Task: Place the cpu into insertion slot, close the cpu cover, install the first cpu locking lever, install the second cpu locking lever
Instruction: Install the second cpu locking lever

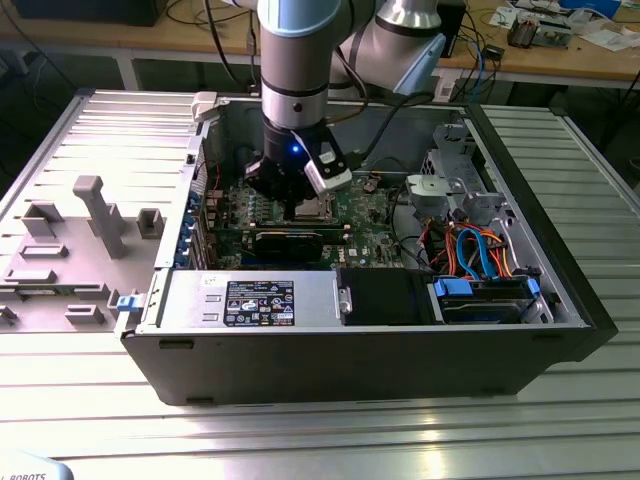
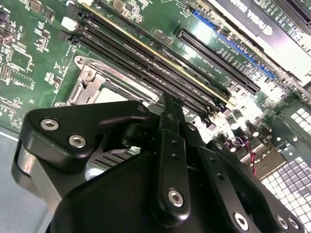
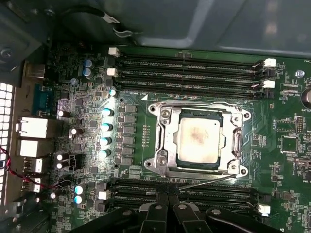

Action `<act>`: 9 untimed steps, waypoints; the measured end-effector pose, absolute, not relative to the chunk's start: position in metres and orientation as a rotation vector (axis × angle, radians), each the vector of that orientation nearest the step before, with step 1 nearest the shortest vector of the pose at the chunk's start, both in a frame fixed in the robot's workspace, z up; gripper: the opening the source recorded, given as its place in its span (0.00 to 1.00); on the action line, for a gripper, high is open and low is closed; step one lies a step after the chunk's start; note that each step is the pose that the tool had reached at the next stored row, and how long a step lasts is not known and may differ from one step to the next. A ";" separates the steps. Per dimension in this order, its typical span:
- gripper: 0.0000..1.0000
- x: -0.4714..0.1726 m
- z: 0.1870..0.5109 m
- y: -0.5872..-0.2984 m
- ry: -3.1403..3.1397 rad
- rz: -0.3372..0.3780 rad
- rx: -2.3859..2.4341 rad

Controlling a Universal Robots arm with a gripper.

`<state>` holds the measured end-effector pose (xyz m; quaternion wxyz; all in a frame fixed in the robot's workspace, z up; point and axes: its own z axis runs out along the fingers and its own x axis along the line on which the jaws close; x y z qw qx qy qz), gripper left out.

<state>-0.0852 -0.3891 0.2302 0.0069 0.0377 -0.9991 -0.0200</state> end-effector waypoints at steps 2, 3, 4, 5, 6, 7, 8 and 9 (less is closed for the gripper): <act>0.11 -0.086 0.230 -0.390 -3.122 -0.069 0.123; 0.11 -0.087 0.229 -0.390 -3.121 -0.073 0.126; 0.11 -0.087 0.229 -0.390 -3.119 -0.076 0.129; 0.11 -0.088 0.228 -0.390 -3.117 -0.082 0.132; 0.11 -0.088 0.227 -0.390 -3.115 -0.085 0.134; 0.11 -0.089 0.227 -0.391 -3.114 -0.087 0.137; 0.11 -0.089 0.226 -0.391 -3.112 -0.090 0.140; 0.11 -0.089 0.225 -0.391 -3.110 -0.093 0.142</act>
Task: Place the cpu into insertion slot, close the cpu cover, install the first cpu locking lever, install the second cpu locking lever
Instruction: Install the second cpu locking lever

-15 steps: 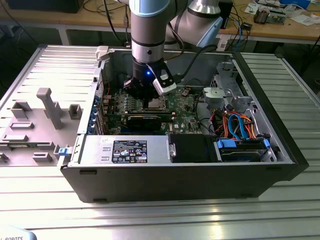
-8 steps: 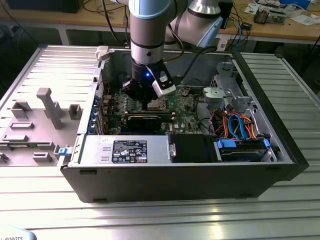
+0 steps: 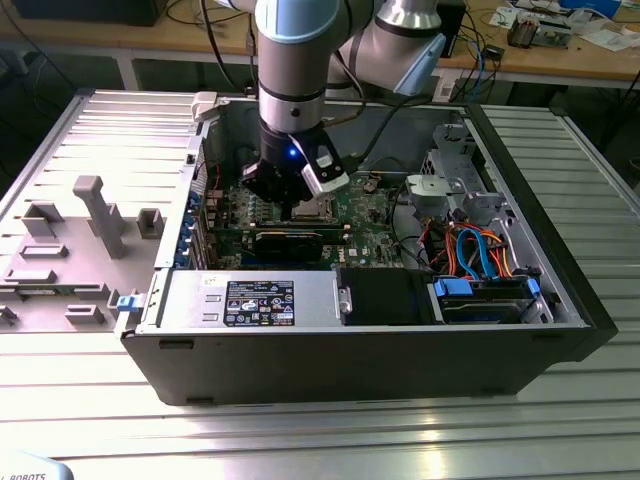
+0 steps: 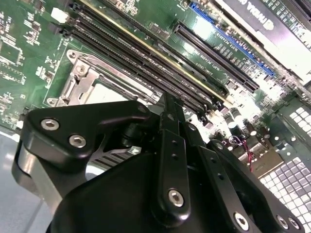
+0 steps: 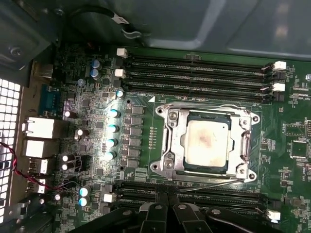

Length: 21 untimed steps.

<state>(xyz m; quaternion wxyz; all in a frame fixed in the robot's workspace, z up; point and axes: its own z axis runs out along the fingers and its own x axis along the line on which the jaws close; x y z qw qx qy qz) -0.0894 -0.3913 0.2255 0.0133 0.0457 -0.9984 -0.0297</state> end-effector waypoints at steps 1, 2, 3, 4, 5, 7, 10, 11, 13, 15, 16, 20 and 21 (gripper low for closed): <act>0.11 -0.090 0.224 -0.393 -3.106 -0.096 0.148; 0.11 -0.090 0.223 -0.393 -3.103 -0.098 0.151; 0.11 -0.090 0.223 -0.394 -3.102 -0.099 0.153; 0.11 -0.090 0.222 -0.394 -3.100 -0.100 0.155; 0.11 -0.090 0.221 -0.394 -3.098 -0.101 0.156; 0.11 -0.090 0.219 -0.394 -3.093 -0.104 0.158; 0.11 -0.090 0.217 -0.394 -3.092 -0.119 0.162; 0.11 -0.090 0.217 -0.394 -3.092 -0.131 0.162; 0.11 -0.090 0.215 -0.394 -3.092 -0.153 0.162; 0.11 -0.090 0.211 -0.394 -3.092 -0.155 0.162; 0.11 -0.090 0.210 -0.394 -3.092 -0.155 0.162; 0.11 -0.090 0.210 -0.402 -3.091 -0.180 0.163; 0.11 -0.090 0.210 -0.403 -3.091 -0.182 0.163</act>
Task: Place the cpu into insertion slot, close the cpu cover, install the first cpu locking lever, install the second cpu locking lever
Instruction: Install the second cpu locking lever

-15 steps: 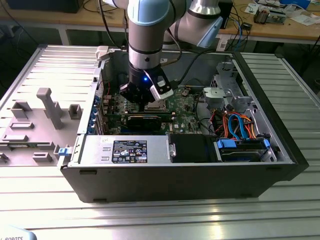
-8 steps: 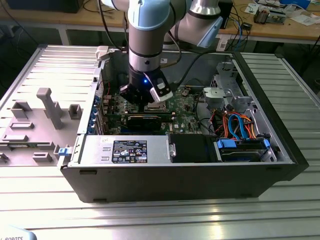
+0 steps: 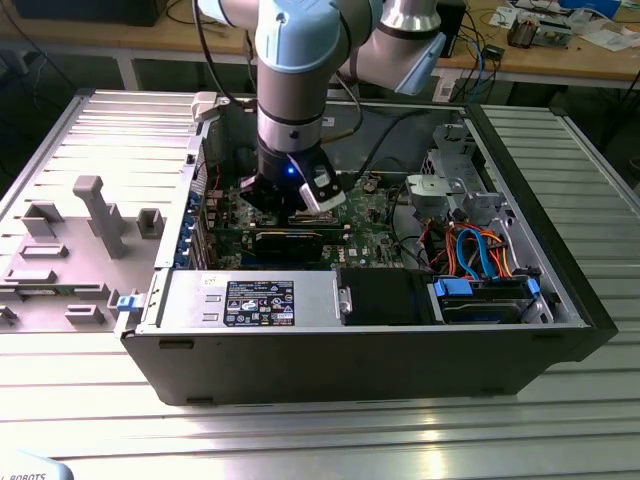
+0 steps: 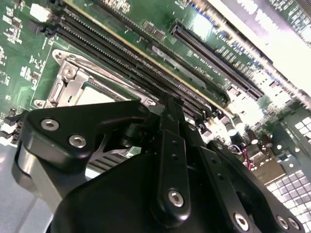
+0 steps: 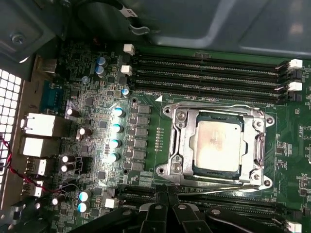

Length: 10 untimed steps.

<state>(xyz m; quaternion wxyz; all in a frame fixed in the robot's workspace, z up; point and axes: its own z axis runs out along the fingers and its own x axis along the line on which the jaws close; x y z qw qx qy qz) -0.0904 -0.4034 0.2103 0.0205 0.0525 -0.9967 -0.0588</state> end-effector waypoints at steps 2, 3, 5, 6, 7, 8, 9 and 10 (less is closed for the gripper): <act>0.11 -0.091 0.210 -0.404 -3.091 -0.190 0.163; 0.11 -0.090 0.210 -0.404 -3.091 -0.198 0.163; 0.11 -0.090 0.210 -0.404 -3.090 -0.205 0.163; 0.11 -0.090 0.210 -0.404 -3.090 -0.210 0.163; 0.11 -0.090 0.209 -0.404 -3.090 -0.213 0.164; 0.11 -0.090 0.208 -0.404 -3.090 -0.216 0.164; 0.11 -0.090 0.208 -0.404 -3.090 -0.219 0.164; 0.11 -0.090 0.207 -0.404 -3.090 -0.223 0.164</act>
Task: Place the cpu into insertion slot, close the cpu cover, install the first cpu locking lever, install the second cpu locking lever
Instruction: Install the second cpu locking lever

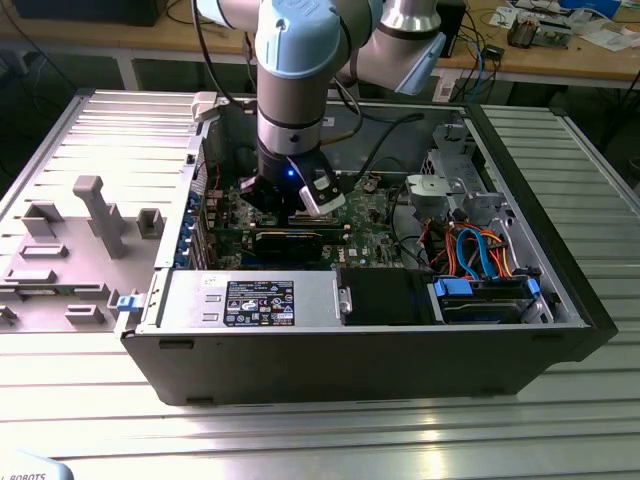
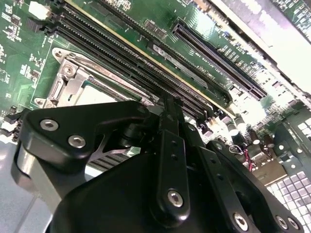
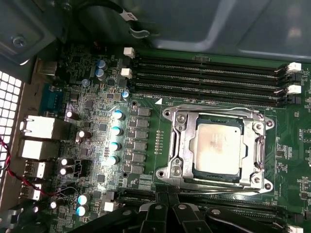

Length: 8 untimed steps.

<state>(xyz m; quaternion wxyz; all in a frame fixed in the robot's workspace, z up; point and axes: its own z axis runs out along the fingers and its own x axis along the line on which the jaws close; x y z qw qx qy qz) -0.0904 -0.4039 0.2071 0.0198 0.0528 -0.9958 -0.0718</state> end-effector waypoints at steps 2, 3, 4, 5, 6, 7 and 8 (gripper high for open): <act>0.11 -0.090 0.206 -0.404 -3.089 -0.240 0.164; 0.11 -0.090 0.206 -0.404 -3.089 -0.244 0.164; 0.11 -0.090 0.206 -0.404 -3.089 -0.245 0.164; 0.11 -0.091 0.205 -0.404 -3.089 -0.245 0.165; 0.11 -0.091 0.205 -0.404 -3.089 -0.246 0.165; 0.11 -0.091 0.205 -0.404 -3.089 -0.246 0.165; 0.11 -0.091 0.205 -0.404 -3.089 -0.247 0.165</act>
